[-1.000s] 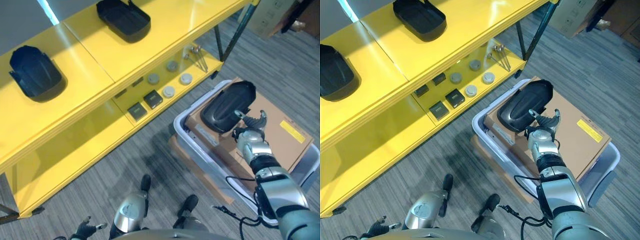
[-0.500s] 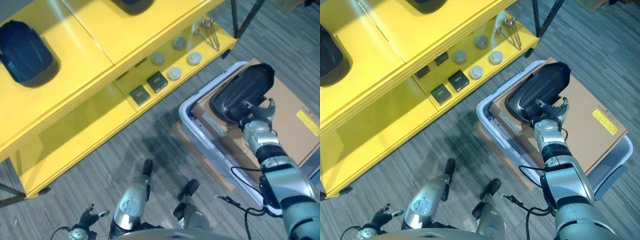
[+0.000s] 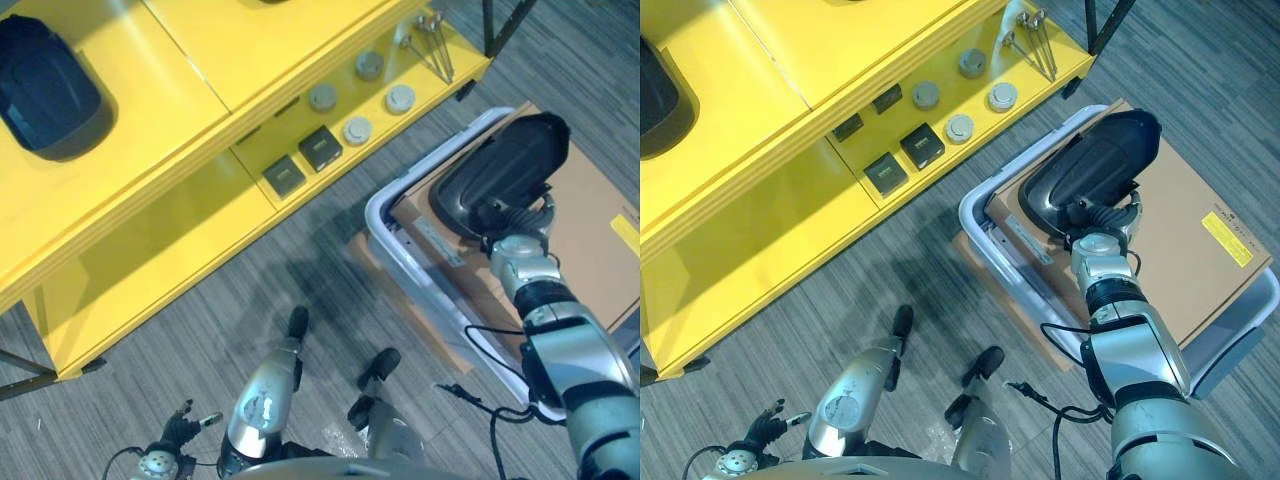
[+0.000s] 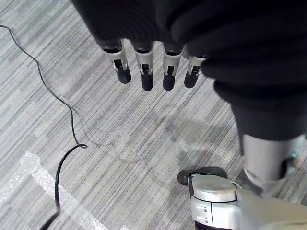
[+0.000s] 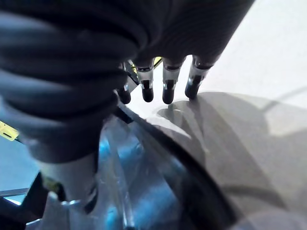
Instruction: Move parts from the plastic box to the shelf.
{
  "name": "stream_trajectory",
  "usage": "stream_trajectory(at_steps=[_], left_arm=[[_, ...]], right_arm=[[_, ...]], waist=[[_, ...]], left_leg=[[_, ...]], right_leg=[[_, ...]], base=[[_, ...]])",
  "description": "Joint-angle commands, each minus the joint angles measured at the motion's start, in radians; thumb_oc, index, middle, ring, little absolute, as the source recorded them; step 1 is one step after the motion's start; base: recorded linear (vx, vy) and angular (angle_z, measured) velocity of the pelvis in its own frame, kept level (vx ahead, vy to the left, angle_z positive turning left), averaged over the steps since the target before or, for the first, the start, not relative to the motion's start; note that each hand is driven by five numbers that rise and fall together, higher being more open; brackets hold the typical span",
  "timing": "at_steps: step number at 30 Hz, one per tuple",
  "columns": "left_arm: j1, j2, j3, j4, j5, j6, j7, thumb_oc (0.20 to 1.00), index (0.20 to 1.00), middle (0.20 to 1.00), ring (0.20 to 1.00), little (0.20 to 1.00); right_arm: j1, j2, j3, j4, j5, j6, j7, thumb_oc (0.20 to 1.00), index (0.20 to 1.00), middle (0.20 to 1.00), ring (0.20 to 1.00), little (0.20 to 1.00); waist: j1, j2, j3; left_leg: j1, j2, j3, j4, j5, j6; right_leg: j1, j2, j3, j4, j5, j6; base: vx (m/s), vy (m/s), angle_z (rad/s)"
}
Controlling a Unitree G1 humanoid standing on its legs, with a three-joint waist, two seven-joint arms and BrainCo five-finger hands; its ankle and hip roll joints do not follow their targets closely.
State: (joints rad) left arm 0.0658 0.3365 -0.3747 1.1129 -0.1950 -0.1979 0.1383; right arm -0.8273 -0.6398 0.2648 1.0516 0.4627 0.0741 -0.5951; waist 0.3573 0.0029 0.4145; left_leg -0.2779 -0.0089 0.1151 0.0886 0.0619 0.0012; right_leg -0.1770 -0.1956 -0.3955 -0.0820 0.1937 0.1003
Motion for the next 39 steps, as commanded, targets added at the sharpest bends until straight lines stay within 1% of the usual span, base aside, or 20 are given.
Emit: stream_trajectory(at_steps=[1, 7, 14, 16, 17, 19, 21, 22, 24, 25, 27, 28, 29, 32, 33, 34, 35, 37, 38, 39], left_arm=[[0.005, 0.02, -0.05, 0.021, -0.027, -0.007, -0.003, 1.0, 1.0, 1.0, 1.0, 1.0], [-0.002, 0.02, -0.053, 0.023, -0.027, -0.011, -0.001, 1.0, 1.0, 1.0, 1.0, 1.0], [-0.005, 0.025, -0.056, 0.011, -0.041, -0.014, 0.005, 1.0, 1.0, 1.0, 1.0, 1.0], [-0.002, 0.022, -0.057, 0.014, -0.045, -0.032, 0.013, 1.0, 1.0, 1.0, 1.0, 1.0], [0.0, 0.02, -0.054, 0.015, -0.075, -0.051, 0.011, 1.0, 1.0, 1.0, 1.0, 1.0], [0.0, 0.019, -0.047, 0.012, -0.099, -0.063, 0.005, 1.0, 1.0, 1.0, 1.0, 1.0], [0.003, 0.016, -0.021, 0.008, -0.174, -0.097, -0.033, 1.0, 1.0, 1.0, 1.0, 1.0], [0.004, 0.013, 0.008, -0.02, -0.206, -0.111, -0.057, 1.0, 1.0, 1.0, 1.0, 1.0], [0.005, 0.014, 0.015, -0.031, -0.214, -0.117, -0.066, 1.0, 1.0, 1.0, 1.0, 1.0], [0.005, 0.013, 0.03, -0.067, -0.221, -0.113, -0.075, 1.0, 1.0, 1.0, 1.0, 1.0], [0.009, 0.011, 0.041, -0.099, -0.227, -0.114, -0.084, 1.0, 1.0, 1.0, 1.0, 1.0], [0.011, 0.013, 0.05, -0.15, -0.236, -0.095, -0.089, 1.0, 1.0, 1.0, 1.0, 1.0], [0.011, 0.014, 0.051, -0.159, -0.233, -0.095, -0.088, 1.0, 1.0, 1.0, 1.0, 1.0], [0.02, 0.014, 0.068, -0.236, -0.238, -0.079, -0.102, 1.0, 1.0, 1.0, 1.0, 1.0], [0.023, 0.014, 0.074, -0.28, -0.246, -0.065, -0.105, 1.0, 1.0, 1.0, 1.0, 1.0], [0.022, 0.014, 0.076, -0.299, -0.251, -0.061, -0.113, 1.0, 1.0, 1.0, 1.0, 1.0], [0.014, 0.013, 0.081, -0.345, -0.278, -0.034, -0.126, 1.0, 1.0, 1.0, 1.0, 1.0], [0.008, 0.012, 0.083, -0.38, -0.291, -0.028, -0.14, 1.0, 1.0, 1.0, 1.0, 1.0], [-0.01, 0.013, 0.081, -0.434, -0.316, 0.011, -0.138, 1.0, 1.0, 1.0, 1.0, 1.0], [-0.02, 0.014, 0.08, -0.459, -0.327, 0.02, -0.146, 1.0, 1.0, 1.0, 1.0, 1.0]], right_arm=[[-0.007, -0.089, 0.065, 0.035, -0.037, -0.01, -0.01, 0.2, 0.2, 0.2, 0.2, 0.2], [-0.002, -0.088, 0.055, 0.064, -0.025, -0.032, 0.0, 0.2, 0.2, 0.2, 0.2, 0.2], [-0.001, -0.091, 0.055, 0.036, -0.017, -0.026, -0.005, 0.2, 0.2, 0.2, 0.2, 0.2], [0.001, -0.088, 0.056, 0.034, -0.021, -0.038, -0.006, 0.2, 0.2, 0.2, 0.2, 0.2], [0.003, -0.086, 0.055, 0.027, -0.025, -0.046, -0.009, 0.2, 0.2, 0.2, 0.2, 0.2], [0.007, -0.087, 0.055, 0.017, -0.025, -0.05, -0.012, 0.2, 0.2, 0.2, 0.2, 0.2], [0.021, -0.087, 0.047, -0.017, -0.023, -0.059, -0.025, 0.2, 0.2, 0.2, 0.2, 0.2], [0.05, -0.081, 0.028, -0.057, -0.025, -0.067, -0.039, 0.2, 0.2, 0.2, 0.2, 0.2], [0.06, -0.079, 0.021, -0.07, -0.024, -0.071, -0.045, 0.2, 0.2, 0.2, 0.2, 0.2], [0.087, -0.072, -0.001, -0.102, -0.032, -0.083, -0.056, 0.2, 0.2, 0.2, 0.2, 0.2], [0.112, -0.07, -0.022, -0.137, -0.04, -0.085, -0.061, 0.2, 0.2, 0.2, 0.2, 0.2], [0.135, -0.061, -0.046, -0.183, -0.05, -0.078, -0.07, 0.2, 0.2, 0.2, 0.2, 0.2], [0.139, -0.06, -0.049, -0.192, -0.052, -0.078, -0.072, 0.2, 0.2, 0.2, 0.2, 0.2], [0.196, -0.042, -0.086, -0.299, -0.055, -0.065, -0.091, 0.2, 0.2, 0.2, 0.2, 0.2], [0.226, -0.03, -0.098, -0.358, -0.063, -0.052, -0.098, 0.2, 0.2, 0.2, 0.2, 0.2], [0.241, -0.025, -0.102, -0.385, -0.067, -0.047, -0.103, 0.2, 0.2, 0.2, 0.2, 0.2], [0.269, -0.007, -0.11, -0.442, -0.072, -0.034, -0.101, 0.2, 0.2, 0.2, 0.2, 0.2], [0.286, 0.007, -0.112, -0.479, -0.082, -0.028, -0.1, 0.2, 0.2, 0.2, 0.2, 0.2], [0.309, 0.027, -0.109, -0.53, -0.101, -0.007, -0.094, 0.2, 0.2, 0.2, 0.2, 0.2], [0.319, 0.035, -0.109, -0.55, -0.109, -0.004, -0.087, 0.2, 0.2, 0.2, 0.2, 0.2]], waist=[[0.027, 0.021, -0.036], [0.026, 0.021, -0.034], [0.019, 0.02, -0.035], [0.018, 0.019, -0.041], [0.017, 0.019, -0.045], [0.016, 0.018, -0.05], [0.013, 0.015, -0.062], [0.009, 0.011, -0.084], [0.009, 0.01, -0.089], [0.005, 0.008, -0.104], [0.001, 0.004, -0.119], [-0.003, 0.0, -0.134], [-0.004, -0.001, -0.137], [-0.015, -0.011, -0.163], [-0.023, -0.015, -0.176], [-0.029, -0.019, -0.18], [-0.04, -0.024, -0.198], [-0.049, -0.027, -0.209], [-0.062, -0.029, -0.225], [-0.067, -0.03, -0.231]], left_leg=[[-0.054, -0.019, -0.14, 0.041, -0.105, -0.021], [-0.053, -0.018, -0.138, 0.038, -0.105, -0.021], [-0.046, -0.016, -0.131, 0.033, -0.104, -0.021], [-0.036, -0.013, -0.127, 0.027, -0.104, -0.022], [-0.03, -0.011, -0.126, 0.023, -0.103, -0.023], [-0.022, -0.01, -0.125, 0.019, -0.103, -0.024], [-0.004, -0.01, -0.122, 0.014, -0.103, -0.025], [0.021, -0.006, -0.116, 0.003, -0.105, -0.027], [0.028, -0.004, -0.115, 0.0, -0.104, -0.027], [0.049, 0.0, -0.111, -0.011, -0.105, -0.028], [0.069, 0.003, -0.107, -0.022, -0.105, -0.029], [0.09, 0.008, -0.1, -0.03, -0.106, -0.03], [0.093, 0.009, -0.1, -0.031, -0.106, -0.03], [0.13, 0.018, -0.088, -0.044, -0.109, -0.03], [0.148, 0.023, -0.08, -0.05, -0.11, -0.03], [0.144, 0.02, -0.071, -0.051, -0.093, -0.024], [0.167, 0.026, -0.061, -0.058, -0.094, -0.024], [0.181, 0.028, -0.053, -0.063, -0.094, -0.024], [0.2, 0.031, -0.044, -0.068, -0.096, -0.023], [0.21, 0.032, -0.04, -0.071, -0.096, -0.023]], right_leg=[[-0.028, -0.021, -0.008, 0.133, -0.172, 0.071], [-0.029, -0.021, -0.005, 0.132, -0.172, 0.072], [-0.029, -0.02, 0.0, 0.132, -0.171, 0.073], [-0.019, -0.018, 0.0, 0.126, -0.172, 0.071], [-0.013, -0.017, 0.0, 0.124, -0.173, 0.071], [-0.005, -0.015, 0.0, 0.12, -0.174, 0.071], [0.011, -0.014, 0.001, 0.114, -0.174, 0.07], [0.033, -0.012, 0.0, 0.105, -0.175, 0.069], [0.04, -0.012, 0.0, 0.103, -0.175, 0.069], [0.059, -0.009, -0.001, 0.095, -0.175, 0.069], [0.077, -0.006, 0.0, 0.085, -0.175, 0.07], [0.096, -0.003, 0.002, 0.078, -0.175, 0.07], [0.098, -0.003, 0.002, 0.077, -0.175, 0.07], [0.129, 0.003, 0.008, 0.067, -0.173, 0.07], [0.142, 0.006, 0.012, 0.064, -0.172, 0.07], [0.139, 0.002, 0.005, 0.06, -0.158, 0.063], [0.156, 0.004, 0.011, 0.056, -0.157, 0.063], [0.166, 0.007, 0.016, 0.053, -0.157, 0.062], [0.179, 0.01, 0.025, 0.049, -0.157, 0.062], [0.186, 0.011, 0.028, 0.046, -0.156, 0.061]], base=[[0.0, 0.0, 0.0], [0.0, 0.0, 0.0], [-0.01, -0.006, 0.0], [0.0, 0.0, 0.0], [0.0, 0.0, 0.0], [0.0, 0.0, 0.0], [0.01, -0.021, -0.01], [0.03, -0.031, 0.0], [0.0, 0.0, 0.0], [0.04, -0.034, 0.01], [0.05, -0.035, 0.0], [0.05, -0.03, 0.0], [0.06, -0.049, -0.02], [0.06, -0.049, -0.11], [-0.01, -0.035, -0.11], [0.02, -0.048, -0.12], [0.01, -0.034, -0.14], [0.07, -0.033, -0.14], [0.08, -0.021, -0.18], [0.1, -0.028, -0.18]])
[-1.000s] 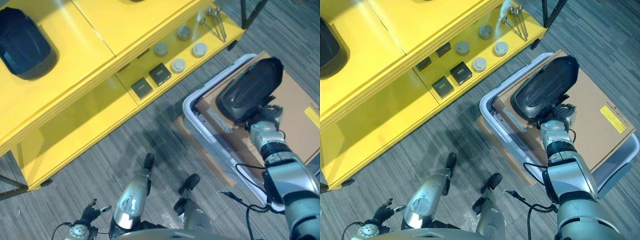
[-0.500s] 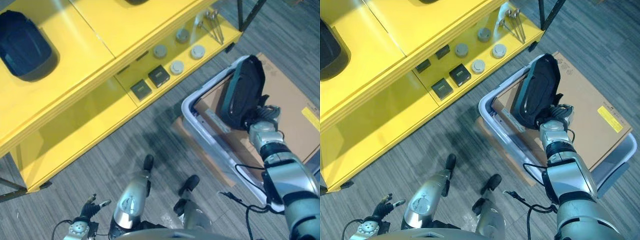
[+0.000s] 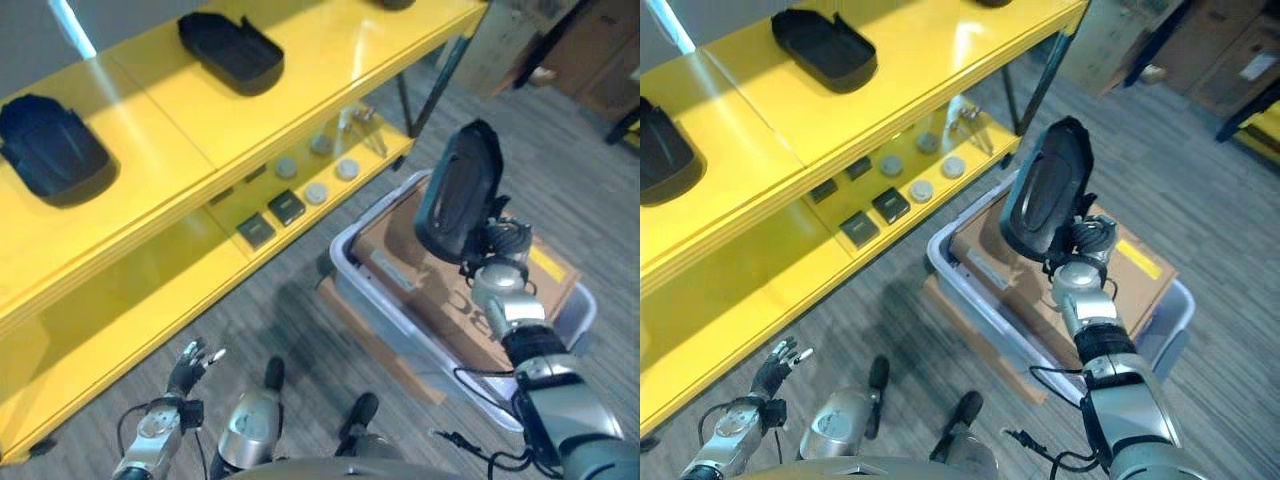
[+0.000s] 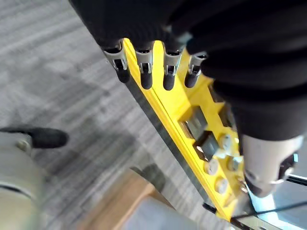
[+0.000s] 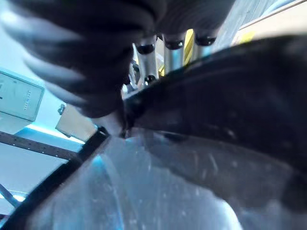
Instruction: Move parts from the plastic box to the shelf.
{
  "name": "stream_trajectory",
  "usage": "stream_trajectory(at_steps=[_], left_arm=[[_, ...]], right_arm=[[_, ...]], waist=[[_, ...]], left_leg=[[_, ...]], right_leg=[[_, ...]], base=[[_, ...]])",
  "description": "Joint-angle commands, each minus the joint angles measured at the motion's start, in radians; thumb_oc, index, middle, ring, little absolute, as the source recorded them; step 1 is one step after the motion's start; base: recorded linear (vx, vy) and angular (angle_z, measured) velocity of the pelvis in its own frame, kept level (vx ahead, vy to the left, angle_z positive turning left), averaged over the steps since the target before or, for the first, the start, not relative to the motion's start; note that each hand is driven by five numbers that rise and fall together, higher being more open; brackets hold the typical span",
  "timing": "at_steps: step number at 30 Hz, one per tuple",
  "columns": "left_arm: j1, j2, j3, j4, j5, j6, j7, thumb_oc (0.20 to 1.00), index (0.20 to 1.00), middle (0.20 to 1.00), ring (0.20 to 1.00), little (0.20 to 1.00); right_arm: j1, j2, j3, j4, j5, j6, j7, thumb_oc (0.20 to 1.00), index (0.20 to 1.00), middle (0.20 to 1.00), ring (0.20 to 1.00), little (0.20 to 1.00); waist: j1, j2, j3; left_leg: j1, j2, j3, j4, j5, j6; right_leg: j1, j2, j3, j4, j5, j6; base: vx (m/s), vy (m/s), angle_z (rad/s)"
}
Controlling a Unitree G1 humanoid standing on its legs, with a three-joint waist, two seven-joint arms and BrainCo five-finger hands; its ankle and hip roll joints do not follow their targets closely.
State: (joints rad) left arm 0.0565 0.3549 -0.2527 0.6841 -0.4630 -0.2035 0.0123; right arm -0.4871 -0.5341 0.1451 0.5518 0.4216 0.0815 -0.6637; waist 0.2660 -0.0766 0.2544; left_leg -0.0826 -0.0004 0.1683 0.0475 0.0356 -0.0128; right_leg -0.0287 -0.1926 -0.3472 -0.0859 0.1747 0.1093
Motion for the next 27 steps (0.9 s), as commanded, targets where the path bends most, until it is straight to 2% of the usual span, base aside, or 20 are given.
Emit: stream_trajectory(at_steps=[1, 2, 3, 4, 5, 9, 10, 19, 27], left_arm=[[-0.03, -0.002, -0.046, -0.086, -0.079, 0.053, -0.023, 1.0, 1.0, 1.0, 1.0, 1.0], [-0.046, -0.005, -0.048, -0.12, -0.098, 0.067, -0.031, 1.0, 1.0, 1.0, 1.0, 1.0], [-0.09, -0.014, -0.056, -0.187, -0.121, 0.126, -0.017, 1.0, 1.0, 1.0, 1.0, 1.0], [-0.105, -0.019, -0.06, -0.202, -0.134, 0.14, -0.016, 1.0, 1.0, 1.0, 1.0, 1.0], [-0.171, -0.039, -0.072, -0.246, -0.178, 0.21, 0.008, 1.0, 1.0, 1.0, 1.0, 1.0], [-0.284, -0.086, -0.103, -0.256, -0.253, 0.272, 0.054, 1.0, 1.0, 1.0, 1.0, 1.0], [-0.354, -0.127, -0.122, -0.249, -0.305, 0.312, 0.08, 1.0, 1.0, 1.0, 1.0, 1.0], [-0.483, -0.217, -0.182, -0.177, -0.376, 0.357, 0.133, 1.0, 1.0, 1.0, 1.0, 1.0], [-0.528, -0.264, -0.235, -0.137, -0.368, 0.376, 0.145, 1.0, 1.0, 1.0, 1.0, 1.0]], right_arm=[[-0.001, -0.055, 0.015, -0.086, -0.083, -0.004, -0.01, 0.2, 0.2, 0.2, 0.2, 0.2], [0.011, -0.046, 0.017, -0.11, -0.097, 0.002, 0.002, 0.2, 0.2, 0.2, 0.2, 0.2], [0.028, -0.023, 0.033, -0.148, -0.127, 0.016, 0.014, 0.2, 0.2, 0.2, 0.2, 0.2], [0.03, -0.017, 0.039, -0.156, -0.134, 0.019, 0.02, 0.2, 0.2, 0.2, 0.2, 0.2], [0.031, 0.008, 0.065, -0.169, -0.158, 0.025, 0.046, 0.2, 0.2, 0.2, 0.2, 0.2], [0.012, 0.051, 0.128, -0.17, -0.192, 0.035, 0.067, 0.2, 0.2, 0.2, 0.2, 0.2], [0.004, 0.086, 0.172, -0.164, -0.215, 0.037, 0.085, 0.2, 0.2, 0.2, 0.2, 0.2], [-0.004, 0.151, 0.272, -0.139, -0.241, 0.031, 0.146, 0.2, 0.2, 0.2, 0.2, 0.2], [-0.029, 0.186, 0.324, -0.133, -0.263, 0.044, 0.181, 0.2, 0.2, 0.2, 0.2, 0.2]], waist=[[0.015, 0.049, -0.082], [0.009, 0.049, -0.09], [-0.005, 0.049, -0.104], [-0.009, 0.05, -0.108], [-0.026, 0.053, -0.12], [-0.053, 0.059, -0.138], [-0.073, 0.064, -0.15], [-0.129, 0.071, -0.176], [-0.151, 0.07, -0.187]], left_leg=[[0.03, 0.026, -0.085, -0.035, -0.071, -0.008], [0.038, 0.027, -0.081, -0.037, -0.072, -0.008], [0.055, 0.028, -0.071, -0.042, -0.073, -0.006], [0.061, 0.028, -0.069, -0.044, -0.073, -0.006], [0.077, 0.029, -0.06, -0.05, -0.074, -0.004], [0.094, 0.028, -0.049, -0.058, -0.072, -0.001], [0.105, 0.027, -0.039, -0.064, -0.071, -0.001], [0.128, 0.032, -0.004, -0.072, -0.073, -0.003], [0.138, 0.031, 0.013, -0.075, -0.078, -0.003]], right_leg=[[0.048, 0.01, -0.013, 0.046, -0.136, 0.052], [0.054, 0.01, -0.009, 0.044, -0.135, 0.053], [0.067, 0.012, 0.0, 0.037, -0.133, 0.053], [0.07, 0.013, 0.003, 0.035, -0.132, 0.053], [0.08, 0.015, 0.015, 0.029, -0.13, 0.053], [0.089, 0.016, 0.029, 0.02, -0.127, 0.054], [0.094, 0.017, 0.038, 0.01, -0.123, 0.057], [0.097, 0.021, 0.061, -0.001, -0.121, 0.065], [0.095, 0.023, 0.071, -0.001, -0.122, 0.067]], base=[[0.07, -0.023, -0.17], [0.09, -0.018, -0.24], [0.07, -0.009, -0.25], [0.08, -0.002, -0.25], [0.05, 0.003, -0.12], [0.03, 0.011, -0.16], [0.02, 0.013, -0.22], [0.01, 0.0, -0.12], [0.01, -0.006, -0.1]])
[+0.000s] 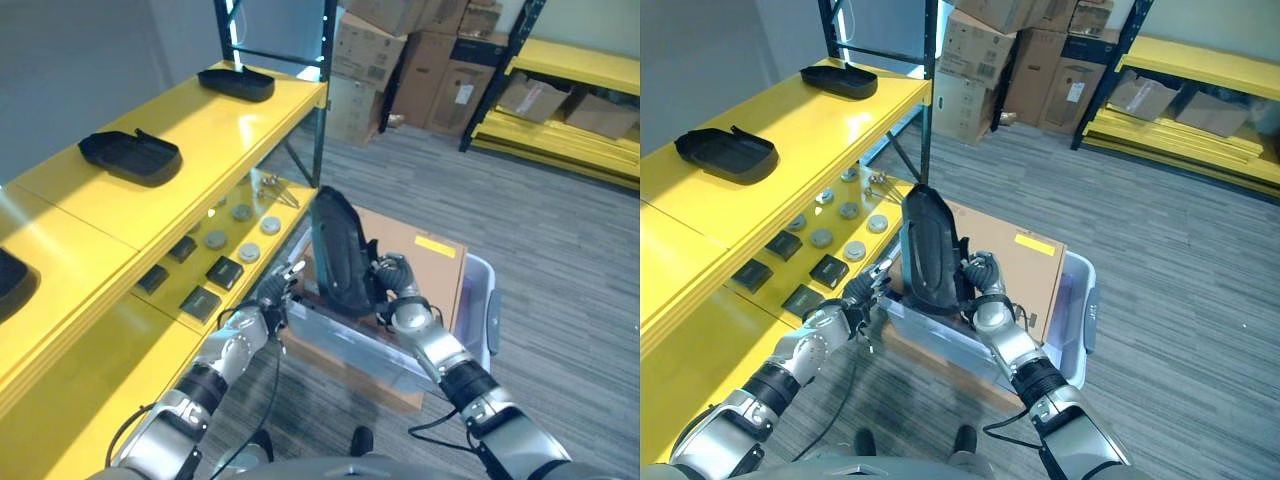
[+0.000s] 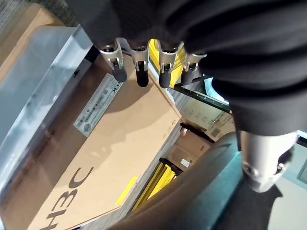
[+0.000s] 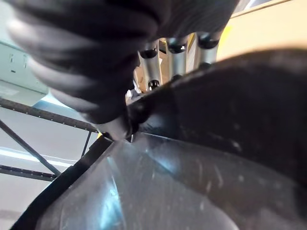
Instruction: Move parts from the plastic box to the shelf.
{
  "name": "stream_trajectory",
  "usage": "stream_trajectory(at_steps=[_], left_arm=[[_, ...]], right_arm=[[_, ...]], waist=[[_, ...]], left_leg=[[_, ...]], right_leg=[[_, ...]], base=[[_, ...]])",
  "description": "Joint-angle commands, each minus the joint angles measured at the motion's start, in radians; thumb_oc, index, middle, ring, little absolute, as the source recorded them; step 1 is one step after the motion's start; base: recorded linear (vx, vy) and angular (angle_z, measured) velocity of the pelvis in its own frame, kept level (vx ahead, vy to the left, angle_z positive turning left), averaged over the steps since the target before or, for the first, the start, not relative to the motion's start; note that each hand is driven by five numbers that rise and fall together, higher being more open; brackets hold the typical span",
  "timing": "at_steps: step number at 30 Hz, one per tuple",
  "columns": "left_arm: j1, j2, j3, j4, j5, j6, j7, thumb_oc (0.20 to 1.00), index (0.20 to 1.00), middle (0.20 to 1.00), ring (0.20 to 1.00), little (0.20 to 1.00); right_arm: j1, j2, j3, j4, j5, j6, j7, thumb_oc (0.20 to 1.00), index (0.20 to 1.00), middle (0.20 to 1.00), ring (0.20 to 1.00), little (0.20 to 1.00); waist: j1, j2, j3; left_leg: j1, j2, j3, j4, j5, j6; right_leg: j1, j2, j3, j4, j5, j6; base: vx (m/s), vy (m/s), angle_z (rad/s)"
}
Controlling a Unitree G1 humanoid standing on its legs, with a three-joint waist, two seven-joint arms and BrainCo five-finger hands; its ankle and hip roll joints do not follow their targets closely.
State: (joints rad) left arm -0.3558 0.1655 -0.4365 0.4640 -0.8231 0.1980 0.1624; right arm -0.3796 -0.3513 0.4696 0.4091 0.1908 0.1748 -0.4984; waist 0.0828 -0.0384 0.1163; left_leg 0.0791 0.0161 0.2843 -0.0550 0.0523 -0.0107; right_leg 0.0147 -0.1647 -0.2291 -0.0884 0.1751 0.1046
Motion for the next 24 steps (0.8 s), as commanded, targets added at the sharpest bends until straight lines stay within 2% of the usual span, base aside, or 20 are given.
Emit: stream_trajectory(at_steps=[1, 8, 18, 22, 24], left_arm=[[-0.117, -0.077, -0.054, 0.083, -0.005, -0.024, -0.008, 1.0, 1.0, 1.0, 1.0, 1.0], [-0.139, -0.104, -0.075, 0.039, -0.076, -0.089, 0.005, 1.0, 1.0, 1.0, 1.0, 1.0], [-0.147, -0.093, -0.03, -0.022, -0.12, -0.161, 0.03, 1.0, 1.0, 1.0, 1.0, 1.0], [-0.133, -0.076, -0.01, -0.057, -0.1, -0.149, -0.018, 1.0, 1.0, 1.0, 1.0, 1.0], [-0.128, -0.068, -0.019, -0.07, -0.086, -0.113, -0.051, 1.0, 1.0, 1.0, 1.0, 1.0]], right_arm=[[-0.138, 0.005, 0.002, 0.011, -0.034, -0.047, 0.019, 0.2, 0.2, 0.2, 0.2, 0.2], [-0.142, 0.023, 0.038, 0.038, -0.054, -0.027, 0.027, 0.2, 0.2, 0.2, 0.2, 0.2], [-0.143, 0.027, 0.053, 0.088, -0.046, -0.033, 0.034, 0.2, 0.2, 0.2, 0.2, 0.2], [-0.131, 0.021, 0.049, 0.083, -0.044, -0.038, 0.031, 0.2, 0.2, 0.2, 0.2, 0.2], [-0.129, 0.018, 0.048, 0.081, -0.041, -0.044, 0.031, 0.2, 0.2, 0.2, 0.2, 0.2]], waist=[[0.031, 0.031, -0.049], [0.028, 0.034, -0.056], [0.039, 0.038, -0.063], [0.047, 0.039, -0.064], [0.05, 0.04, -0.064]], left_leg=[[-0.023, 0.015, -0.102, 0.026, -0.095, -0.005], [-0.014, 0.01, -0.103, 0.019, -0.095, -0.006], [-0.007, 0.003, -0.117, 0.015, -0.095, -0.008], [-0.008, -0.001, -0.126, 0.015, -0.095, -0.007], [-0.009, -0.003, -0.13, 0.013, -0.095, -0.005]], right_leg=[[0.052, -0.004, -0.047, 0.001, -0.123, 0.072], [0.056, -0.006, -0.05, 0.001, -0.122, 0.075], [0.067, -0.008, -0.063, 0.001, -0.123, 0.077], [0.07, -0.009, -0.07, 0.001, -0.123, 0.076], [0.07, -0.009, -0.073, 0.001, -0.123, 0.076]], base=[[0.0, 0.0, 0.0], [0.0, 0.0, 0.0], [0.0, 0.0, 0.0], [0.0, 0.004, 0.03], [0.0, 0.002, 0.02]])
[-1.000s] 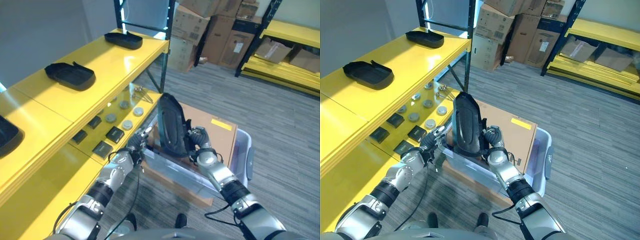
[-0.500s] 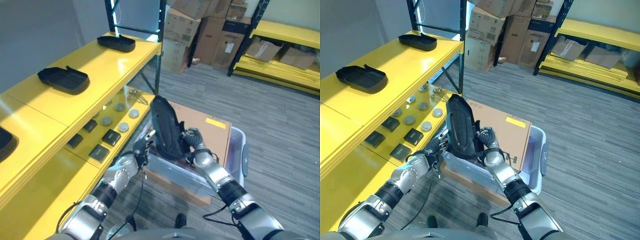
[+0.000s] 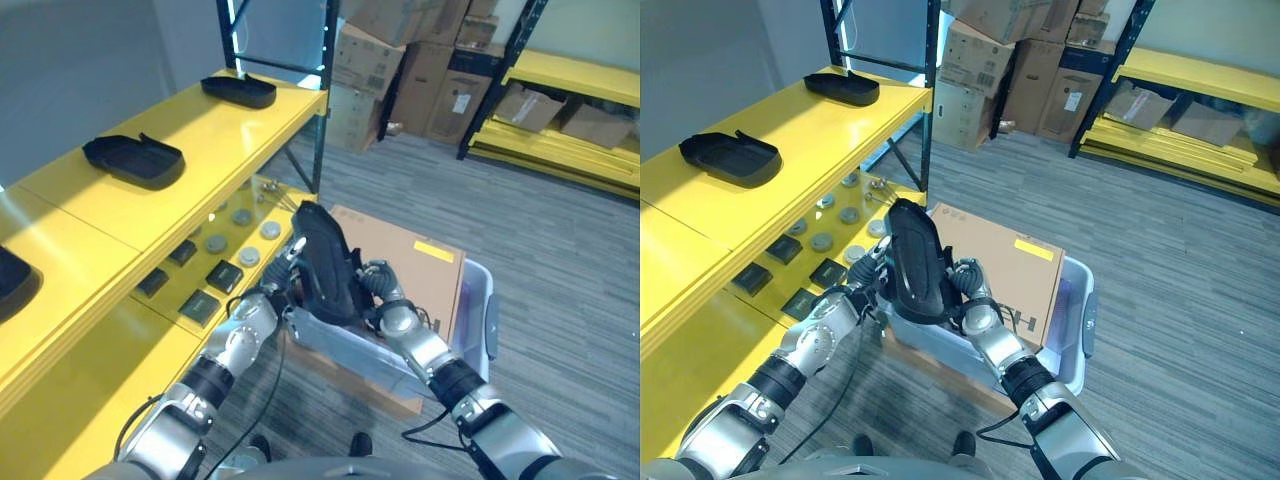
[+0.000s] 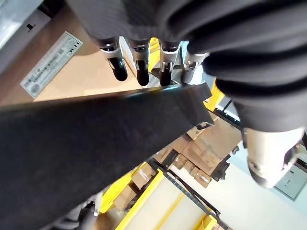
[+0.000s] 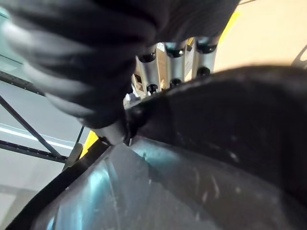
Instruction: Move parts from the plastic box to the shelf.
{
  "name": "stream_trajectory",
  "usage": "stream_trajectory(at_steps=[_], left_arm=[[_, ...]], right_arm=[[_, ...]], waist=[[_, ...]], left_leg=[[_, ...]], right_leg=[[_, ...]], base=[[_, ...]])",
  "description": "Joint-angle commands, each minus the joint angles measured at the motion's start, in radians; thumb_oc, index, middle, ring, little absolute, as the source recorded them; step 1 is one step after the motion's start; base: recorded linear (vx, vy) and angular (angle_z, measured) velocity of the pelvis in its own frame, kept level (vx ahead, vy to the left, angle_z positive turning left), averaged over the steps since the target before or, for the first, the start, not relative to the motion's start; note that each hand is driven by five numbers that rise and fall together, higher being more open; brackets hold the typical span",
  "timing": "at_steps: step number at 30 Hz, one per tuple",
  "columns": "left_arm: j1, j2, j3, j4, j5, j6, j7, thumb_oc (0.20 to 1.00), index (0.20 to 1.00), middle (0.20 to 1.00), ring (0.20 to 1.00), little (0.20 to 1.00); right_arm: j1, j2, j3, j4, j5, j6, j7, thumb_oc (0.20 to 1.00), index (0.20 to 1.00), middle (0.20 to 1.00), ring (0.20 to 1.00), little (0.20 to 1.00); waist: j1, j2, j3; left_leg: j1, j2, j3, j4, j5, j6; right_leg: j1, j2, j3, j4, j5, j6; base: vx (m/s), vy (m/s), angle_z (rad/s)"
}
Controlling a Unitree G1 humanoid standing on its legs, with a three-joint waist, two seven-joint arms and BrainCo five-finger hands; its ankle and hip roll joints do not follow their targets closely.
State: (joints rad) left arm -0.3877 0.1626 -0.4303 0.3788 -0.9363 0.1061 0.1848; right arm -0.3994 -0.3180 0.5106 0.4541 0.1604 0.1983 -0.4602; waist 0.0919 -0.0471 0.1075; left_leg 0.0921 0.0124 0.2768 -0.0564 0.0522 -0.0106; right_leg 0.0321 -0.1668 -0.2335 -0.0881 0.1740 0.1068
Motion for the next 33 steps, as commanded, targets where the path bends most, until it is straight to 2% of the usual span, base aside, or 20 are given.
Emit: stream_trajectory(at_steps=[1, 2, 5, 7, 11, 18, 21, 22, 23, 24, 27, 33], left_arm=[[-0.096, -0.065, -0.028, 0.014, 0.028, -0.013, -0.08, 1.0, 1.0, 1.0, 1.0, 1.0], [-0.095, -0.064, -0.041, 0.006, 0.039, 0.02, -0.102, 1.0, 1.0, 1.0, 1.0, 1.0], [-0.095, -0.063, -0.063, -0.001, 0.052, 0.06, -0.125, 1.0, 1.0, 1.0, 1.0, 1.0], [-0.098, -0.065, -0.125, -0.001, 0.1, 0.121, -0.143, 1.0, 1.0, 1.0, 1.0, 1.0], [-0.117, -0.08, -0.22, 0.05, 0.12, 0.189, -0.116, 1.0, 1.0, 1.0, 1.0, 1.0], [-0.12, -0.104, -0.265, 0.082, 0.073, 0.181, -0.122, 1.0, 1.0, 1.0, 1.0, 1.0], [-0.127, -0.121, -0.268, 0.086, 0.06, 0.139, -0.105, 1.0, 1.0, 1.0, 1.0, 1.0], [-0.128, -0.123, -0.268, 0.088, 0.064, 0.132, -0.11, 0.555, 0.555, 0.555, 0.555, 0.555], [-0.13, -0.126, -0.267, 0.087, 0.074, 0.123, -0.113, 0.319, 0.319, 0.319, 0.319, 0.319], [-0.131, -0.127, -0.268, 0.088, 0.076, 0.12, -0.113, 0.2, 0.2, 0.2, 0.2, 0.2], [-0.131, -0.134, -0.269, 0.095, 0.115, 0.09, -0.112, 0.2, 0.2, 0.2, 0.2, 0.2], [-0.128, -0.137, -0.273, 0.086, 0.115, 0.077, -0.089, 0.2, 0.2, 0.2, 0.2, 0.2]], right_arm=[[-0.109, -0.016, 0.007, 0.035, -0.01, -0.068, -0.007, 0.2, 0.2, 0.2, 0.2, 0.2], [-0.108, -0.015, 0.005, 0.032, -0.011, -0.069, -0.005, 0.2, 0.2, 0.2, 0.2, 0.2], [-0.109, -0.013, 0.005, 0.03, -0.012, -0.069, -0.002, 0.2, 0.2, 0.2, 0.2, 0.2], [-0.111, -0.005, 0.012, 0.021, -0.011, -0.065, 0.003, 0.2, 0.2, 0.2, 0.2, 0.2], [-0.127, 0.014, 0.038, 0.031, 0.009, -0.067, -0.006, 0.2, 0.2, 0.2, 0.2, 0.2], [-0.155, 0.038, 0.061, 0.028, 0.04, -0.049, -0.011, 0.2, 0.2, 0.2, 0.2, 0.2], [-0.166, 0.057, 0.073, 0.038, 0.051, -0.047, -0.018, 0.2, 0.2, 0.2, 0.2, 0.2], [-0.167, 0.059, 0.074, 0.04, 0.053, -0.049, -0.017, 0.2, 0.2, 0.2, 0.2, 0.2], [-0.169, 0.063, 0.074, 0.042, 0.055, -0.049, -0.017, 0.2, 0.2, 0.2, 0.2, 0.2], [-0.17, 0.064, 0.074, 0.043, 0.056, -0.05, -0.017, 0.2, 0.2, 0.2, 0.2, 0.2], [-0.178, 0.077, 0.078, 0.051, 0.068, -0.051, -0.021, 0.2, 0.2, 0.2, 0.2, 0.2], [-0.176, 0.087, 0.075, 0.046, 0.087, -0.05, -0.029, 0.2, 0.2, 0.2, 0.2, 0.2]], waist=[[0.041, 0.049, -0.055], [0.04, 0.049, -0.056], [0.039, 0.05, -0.056], [0.032, 0.05, -0.057], [0.015, 0.05, -0.061], [0.005, 0.052, -0.061], [0.006, 0.053, -0.06], [0.006, 0.053, -0.06], [0.007, 0.053, -0.06], [0.007, 0.053, -0.06], [0.009, 0.052, -0.063], [0.009, 0.053, -0.064]], left_leg=[[-0.022, 0.0, -0.124, 0.014, -0.094, -0.005], [-0.02, -0.001, -0.125, 0.011, -0.094, -0.004], [-0.019, -0.002, -0.126, 0.01, -0.094, -0.003], [-0.019, -0.004, -0.124, 0.007, -0.094, 0.0], [-0.01, -0.002, -0.114, 0.0, -0.093, 0.003], [-0.004, -0.001, -0.105, -0.001, -0.094, 0.004], [-0.002, -0.001, -0.103, -0.001, -0.095, 0.003], [-0.001, -0.001, -0.102, -0.001, -0.095, 0.004], [-0.001, -0.001, -0.103, 0.0, -0.095, 0.004], [-0.001, -0.001, -0.104, 0.0, -0.095, 0.004], [0.0, -0.001, -0.105, -0.002, -0.095, 0.003], [0.003, -0.001, -0.105, -0.004, -0.094, 0.003]], right_leg=[[0.053, -0.007, -0.069, 0.001, -0.121, 0.074], [0.053, -0.007, -0.068, 0.001, -0.122, 0.074], [0.053, -0.007, -0.068, 0.001, -0.12, 0.075], [0.05, -0.005, -0.062, 0.001, -0.119, 0.076], [0.047, -0.004, -0.049, 0.001, -0.118, 0.082], [0.047, -0.003, -0.043, 0.001, -0.116, 0.084], [0.05, -0.004, -0.044, 0.001, -0.116, 0.084], [0.05, -0.005, -0.044, 0.001, -0.116, 0.084], [0.051, -0.004, -0.045, 0.001, -0.116, 0.083], [0.051, -0.004, -0.045, 0.001, -0.116, 0.083], [0.052, -0.003, -0.044, 0.001, -0.117, 0.082], [0.055, -0.004, -0.046, 0.001, -0.118, 0.082]], base=[[0.0, 0.0, 0.0], [0.0, 0.0, 0.0], [0.0, 0.0, 0.0], [0.0, 0.0, 0.0], [0.0, 0.0, 0.0], [0.01, 0.003, -0.08], [0.0, 0.0, 0.0], [0.0, 0.0, 0.0], [0.0, 0.0, 0.0], [0.0, 0.0, 0.0], [0.0, 0.0, 0.0], [0.0, 0.0, 0.0]])
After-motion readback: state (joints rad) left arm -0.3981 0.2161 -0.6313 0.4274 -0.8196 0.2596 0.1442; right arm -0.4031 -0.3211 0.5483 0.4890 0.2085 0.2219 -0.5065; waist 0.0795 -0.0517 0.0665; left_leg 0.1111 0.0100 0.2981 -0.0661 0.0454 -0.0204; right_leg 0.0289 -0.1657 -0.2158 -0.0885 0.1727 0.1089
